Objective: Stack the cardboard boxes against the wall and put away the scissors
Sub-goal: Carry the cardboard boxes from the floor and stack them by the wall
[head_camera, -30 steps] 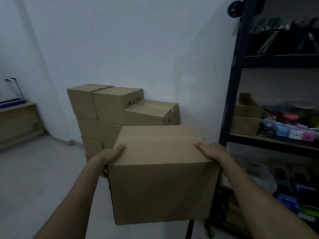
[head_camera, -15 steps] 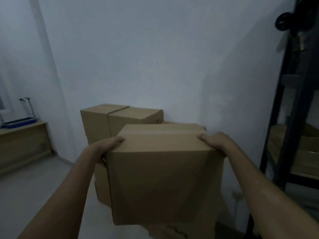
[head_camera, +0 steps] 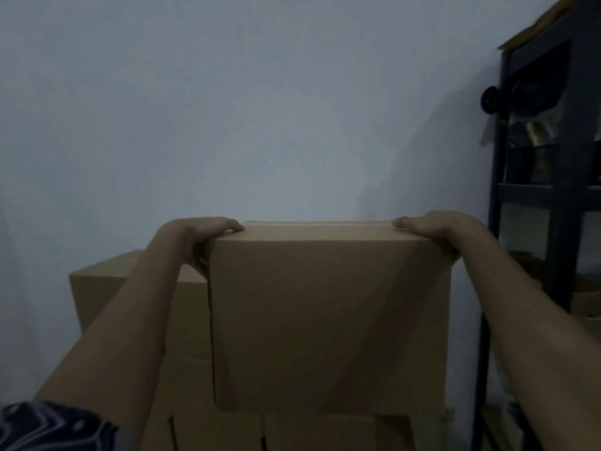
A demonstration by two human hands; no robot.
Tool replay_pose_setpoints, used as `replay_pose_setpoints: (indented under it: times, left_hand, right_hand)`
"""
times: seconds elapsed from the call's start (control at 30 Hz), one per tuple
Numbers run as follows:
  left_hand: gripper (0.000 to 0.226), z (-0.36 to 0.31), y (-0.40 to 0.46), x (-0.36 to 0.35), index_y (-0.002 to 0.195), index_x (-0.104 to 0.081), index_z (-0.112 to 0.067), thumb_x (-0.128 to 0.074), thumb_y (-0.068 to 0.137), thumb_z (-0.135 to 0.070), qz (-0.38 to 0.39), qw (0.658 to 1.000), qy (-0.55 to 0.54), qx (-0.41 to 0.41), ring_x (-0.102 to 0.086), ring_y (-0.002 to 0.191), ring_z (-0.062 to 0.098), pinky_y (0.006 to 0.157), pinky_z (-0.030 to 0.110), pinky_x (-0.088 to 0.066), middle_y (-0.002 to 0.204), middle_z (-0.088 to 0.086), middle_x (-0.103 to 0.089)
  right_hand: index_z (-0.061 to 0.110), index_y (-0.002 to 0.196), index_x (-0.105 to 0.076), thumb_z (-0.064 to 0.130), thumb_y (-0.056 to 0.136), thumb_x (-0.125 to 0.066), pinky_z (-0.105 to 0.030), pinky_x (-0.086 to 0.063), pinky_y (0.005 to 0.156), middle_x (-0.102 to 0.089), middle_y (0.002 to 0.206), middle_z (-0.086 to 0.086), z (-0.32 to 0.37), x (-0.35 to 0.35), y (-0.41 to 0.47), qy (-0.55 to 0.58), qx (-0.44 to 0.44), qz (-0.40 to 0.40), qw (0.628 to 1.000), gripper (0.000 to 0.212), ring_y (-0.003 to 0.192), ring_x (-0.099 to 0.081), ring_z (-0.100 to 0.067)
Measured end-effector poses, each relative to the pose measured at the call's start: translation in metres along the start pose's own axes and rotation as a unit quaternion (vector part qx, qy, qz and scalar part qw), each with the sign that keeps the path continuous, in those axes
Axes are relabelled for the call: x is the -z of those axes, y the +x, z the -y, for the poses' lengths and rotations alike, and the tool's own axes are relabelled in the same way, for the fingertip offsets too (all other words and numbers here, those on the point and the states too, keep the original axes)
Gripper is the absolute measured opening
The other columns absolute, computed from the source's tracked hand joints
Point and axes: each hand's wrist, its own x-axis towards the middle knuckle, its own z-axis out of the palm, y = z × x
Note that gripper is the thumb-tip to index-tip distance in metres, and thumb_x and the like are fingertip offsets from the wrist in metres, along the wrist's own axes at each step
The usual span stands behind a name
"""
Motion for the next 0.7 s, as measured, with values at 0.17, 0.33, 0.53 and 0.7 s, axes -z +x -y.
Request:
replay_pose_setpoints:
  times: [0.17, 0.33, 0.53, 0.7]
  left_hand:
    - [0.055, -0.025, 0.05, 0.011, 0.12, -0.054, -0.011, -0.056, 0.088, -0.055, 0.032, 0.998, 0.014, -0.055, -0.067, 0.094, 0.036, 0.066, 0.045, -0.058, 0.111, 0.02, -0.064]
    - [0.055, -0.02, 0.114, 0.0, 0.121, -0.054, -0.013, -0.054, 0.088, -0.057, 0.04, 0.996, -0.019, -0.082, -0.066, 0.092, 0.032, 0.073, 0.046, -0.057, 0.107, 0.016, -0.064]
    - [0.081, -0.017, 0.194, -0.03, 0.142, -0.042, -0.019, -0.053, 0.08, -0.072, -0.006, 0.987, -0.066, -0.149, -0.05, 0.118, 0.032, 0.096, 0.049, -0.045, 0.14, 0.009, -0.047]
    - [0.08, -0.007, 0.244, -0.057, 0.134, -0.054, -0.017, -0.052, 0.079, -0.075, -0.118, 0.955, 0.005, -0.271, -0.048, 0.129, 0.027, 0.102, 0.041, -0.037, 0.143, 0.007, -0.051]
  right_hand:
    - [-0.001, 0.147, -0.037, 0.06, 0.093, -0.053, -0.048, -0.049, 0.077, -0.044, 0.145, -0.026, 0.019, -0.001, 0.028, 0.019, -0.015, -0.064, 0.998, 0.083, 0.102, -0.055, -0.044]
    - [-0.002, 0.142, -0.045, 0.071, 0.085, -0.056, -0.051, -0.051, 0.095, -0.048, 0.144, -0.024, 0.018, -0.027, 0.083, -0.001, -0.006, -0.144, 0.99, 0.093, 0.119, -0.055, -0.044]
    - [0.001, 0.14, -0.047, 0.082, 0.076, -0.051, -0.053, -0.051, 0.096, -0.05, 0.143, -0.023, 0.02, -0.06, 0.156, 0.003, -0.02, -0.15, 0.988, 0.104, 0.119, -0.055, -0.044]
    - [0.007, 0.139, -0.05, 0.083, 0.081, -0.039, -0.045, -0.045, 0.1, -0.052, 0.141, -0.019, 0.022, -0.082, 0.204, 0.0, -0.008, -0.202, 0.979, 0.096, 0.123, -0.053, -0.039]
